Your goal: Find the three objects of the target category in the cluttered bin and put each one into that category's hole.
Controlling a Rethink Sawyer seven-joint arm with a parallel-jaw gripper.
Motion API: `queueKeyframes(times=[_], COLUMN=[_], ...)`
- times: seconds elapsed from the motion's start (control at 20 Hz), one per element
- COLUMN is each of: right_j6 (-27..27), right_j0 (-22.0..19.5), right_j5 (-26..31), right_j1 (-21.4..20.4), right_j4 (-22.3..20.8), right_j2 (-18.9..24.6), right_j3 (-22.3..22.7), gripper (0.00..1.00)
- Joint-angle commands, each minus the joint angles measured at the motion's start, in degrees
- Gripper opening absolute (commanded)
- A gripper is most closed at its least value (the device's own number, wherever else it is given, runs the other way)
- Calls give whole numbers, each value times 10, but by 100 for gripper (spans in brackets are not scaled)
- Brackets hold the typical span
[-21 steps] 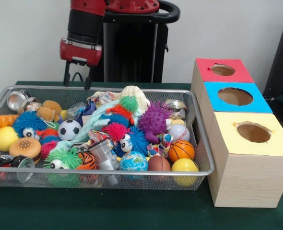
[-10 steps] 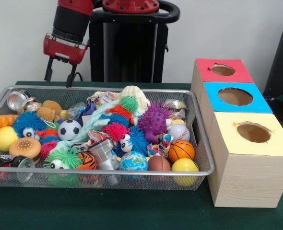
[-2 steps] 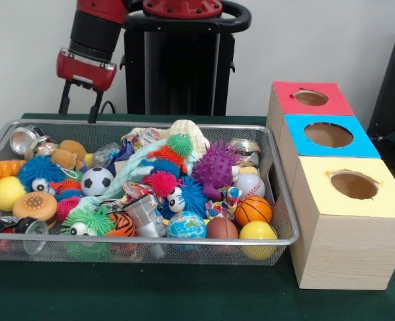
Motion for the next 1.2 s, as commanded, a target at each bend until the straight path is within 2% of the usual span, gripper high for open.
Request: queueKeyframes(times=[0.05, 0.15, 0.5, 1.0, 1.2], right_j6=[60, 63, 69, 44, 58], right_j0=[-35, -34, -7, -18, 20], right_j5=[3, 8, -6, 59, 46], right_j1=[-8, -8, 5, -8, 4], right_j4=[31, 39, 76, 100, 125], right_j2=[106, 113, 89, 136, 103], right_j3=[-31, -29, -37, -26, -33], gripper=[100, 100, 100, 100, 100])
